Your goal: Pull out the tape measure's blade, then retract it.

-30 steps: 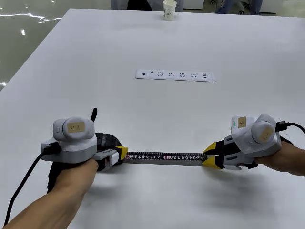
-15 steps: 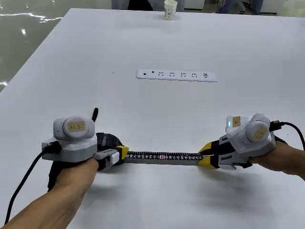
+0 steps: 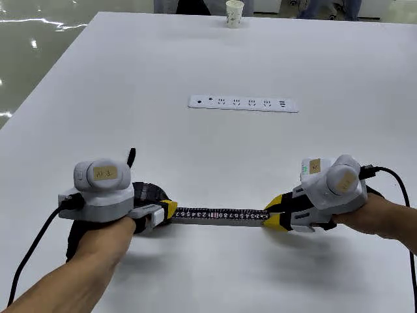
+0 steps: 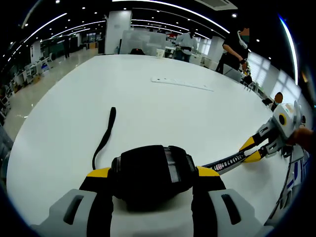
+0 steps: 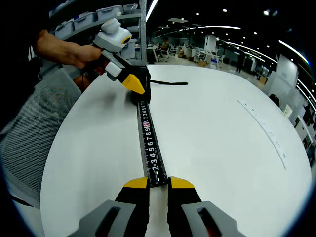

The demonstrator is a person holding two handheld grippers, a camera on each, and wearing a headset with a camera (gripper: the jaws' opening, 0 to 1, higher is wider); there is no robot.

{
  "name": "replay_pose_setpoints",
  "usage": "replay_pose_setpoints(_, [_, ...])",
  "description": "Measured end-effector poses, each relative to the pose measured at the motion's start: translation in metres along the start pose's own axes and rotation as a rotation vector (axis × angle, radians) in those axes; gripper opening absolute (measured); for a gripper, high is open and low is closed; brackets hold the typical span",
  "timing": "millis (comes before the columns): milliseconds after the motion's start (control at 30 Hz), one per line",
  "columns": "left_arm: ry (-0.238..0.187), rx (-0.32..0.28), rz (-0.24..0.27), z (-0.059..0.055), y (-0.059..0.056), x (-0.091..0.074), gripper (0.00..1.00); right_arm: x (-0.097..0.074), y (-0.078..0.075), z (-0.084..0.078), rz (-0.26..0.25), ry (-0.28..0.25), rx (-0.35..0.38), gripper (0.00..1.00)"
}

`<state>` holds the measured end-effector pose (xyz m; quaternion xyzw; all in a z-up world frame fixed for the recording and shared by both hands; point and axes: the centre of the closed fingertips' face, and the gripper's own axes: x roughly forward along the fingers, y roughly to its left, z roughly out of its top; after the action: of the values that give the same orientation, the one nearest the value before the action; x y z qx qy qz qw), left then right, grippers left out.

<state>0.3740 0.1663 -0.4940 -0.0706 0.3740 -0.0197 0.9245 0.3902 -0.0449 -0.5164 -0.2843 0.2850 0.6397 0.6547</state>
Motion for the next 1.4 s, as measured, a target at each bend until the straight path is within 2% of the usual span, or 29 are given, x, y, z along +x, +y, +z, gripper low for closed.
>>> replay_pose_setpoints(633, [0.005,-0.002,-0.007,-0.001,0.0,-0.001,0.6,0.01,0.003,0.01,0.011,-0.008,-0.001,0.1])
replay_pose_setpoints(1400, [0.009,-0.007,-0.019,0.0,-0.001,-0.002,0.6,0.028,0.01,0.031,0.029,-0.032,-0.006,0.1])
